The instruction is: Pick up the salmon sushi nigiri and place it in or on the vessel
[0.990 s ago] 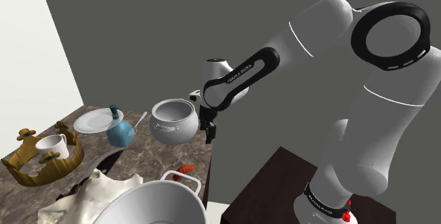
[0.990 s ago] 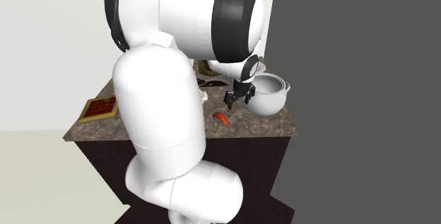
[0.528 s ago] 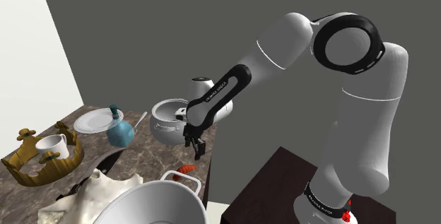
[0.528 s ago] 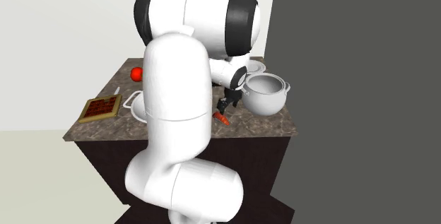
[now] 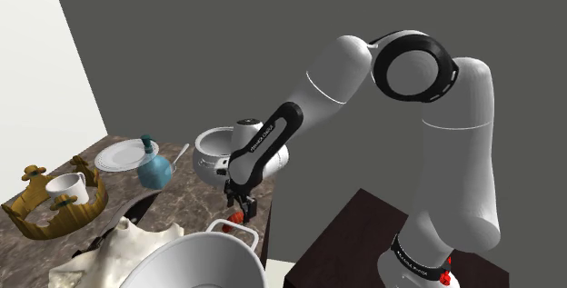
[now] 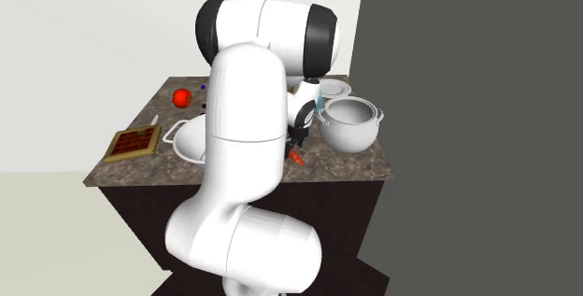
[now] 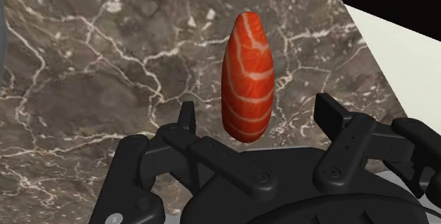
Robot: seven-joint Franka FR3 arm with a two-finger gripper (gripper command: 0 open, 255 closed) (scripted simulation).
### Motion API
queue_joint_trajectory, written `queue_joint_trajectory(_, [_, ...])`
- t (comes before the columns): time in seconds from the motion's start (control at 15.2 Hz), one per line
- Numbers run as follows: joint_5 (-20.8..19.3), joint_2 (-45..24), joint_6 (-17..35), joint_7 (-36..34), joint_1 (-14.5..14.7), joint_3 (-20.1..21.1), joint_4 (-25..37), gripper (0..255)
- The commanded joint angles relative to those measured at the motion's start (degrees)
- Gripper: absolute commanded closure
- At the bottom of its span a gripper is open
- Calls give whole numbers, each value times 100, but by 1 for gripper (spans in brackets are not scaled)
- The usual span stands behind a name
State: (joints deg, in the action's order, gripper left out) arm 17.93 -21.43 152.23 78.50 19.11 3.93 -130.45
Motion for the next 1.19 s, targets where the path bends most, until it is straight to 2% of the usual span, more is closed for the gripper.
queue_joint_trajectory(0.0, [36, -158, 132, 28, 6, 31, 31, 0])
queue_joint_trajectory(0.13, [77, -354, 288, 60, 8, 65, 74, 0])
queue_joint_trajectory(0.66, [76, -354, 287, 59, 7, 65, 74, 0])
queue_joint_trajectory(0.73, [76, -354, 287, 59, 7, 65, 74, 255])
queue_joint_trajectory(1.12, [76, -354, 287, 59, 7, 65, 74, 255])
